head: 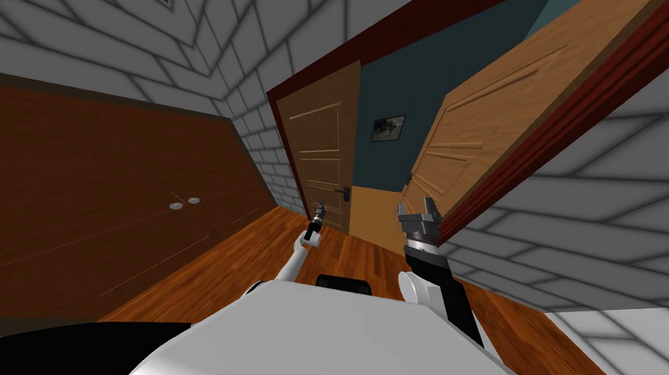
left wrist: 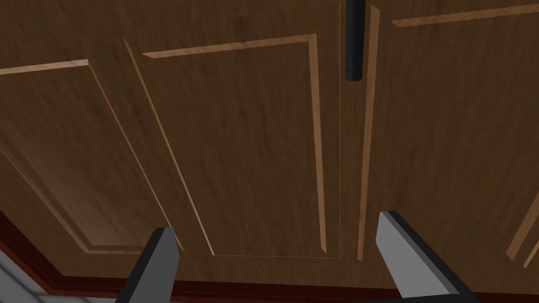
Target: Push the door open
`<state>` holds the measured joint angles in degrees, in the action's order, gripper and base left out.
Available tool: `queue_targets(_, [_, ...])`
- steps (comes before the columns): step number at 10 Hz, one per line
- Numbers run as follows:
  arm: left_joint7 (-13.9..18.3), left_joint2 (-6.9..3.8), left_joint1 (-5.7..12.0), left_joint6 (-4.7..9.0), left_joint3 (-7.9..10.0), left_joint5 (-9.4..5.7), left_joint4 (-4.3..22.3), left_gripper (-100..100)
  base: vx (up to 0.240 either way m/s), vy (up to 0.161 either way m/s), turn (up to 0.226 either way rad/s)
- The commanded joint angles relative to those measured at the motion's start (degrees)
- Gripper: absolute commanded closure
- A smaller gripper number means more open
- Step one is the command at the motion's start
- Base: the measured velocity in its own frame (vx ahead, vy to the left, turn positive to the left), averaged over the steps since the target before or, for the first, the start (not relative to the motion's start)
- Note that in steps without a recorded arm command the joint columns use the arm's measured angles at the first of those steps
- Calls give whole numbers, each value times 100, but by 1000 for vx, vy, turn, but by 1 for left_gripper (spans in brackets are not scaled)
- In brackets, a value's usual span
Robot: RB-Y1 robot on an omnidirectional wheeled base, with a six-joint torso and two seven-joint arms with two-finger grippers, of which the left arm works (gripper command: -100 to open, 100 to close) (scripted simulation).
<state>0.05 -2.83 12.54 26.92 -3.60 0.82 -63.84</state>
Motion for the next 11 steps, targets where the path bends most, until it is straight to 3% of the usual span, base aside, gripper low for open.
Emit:
queue_targets(1, [48, 20, 109, -47, -42, 4, 183, -100, 101, 15, -22])
queue_targets(7, [160, 170, 657, -84, -127, 12, 1089, -100, 92, 14, -19])
queue_targets(8, [193, 224, 818, -95, -151, 15, 1354, -100, 118, 1, -28])
queue_targets(11, [224, 278, 968, -106, -175, 17, 1603, -100, 77, 12, -11])
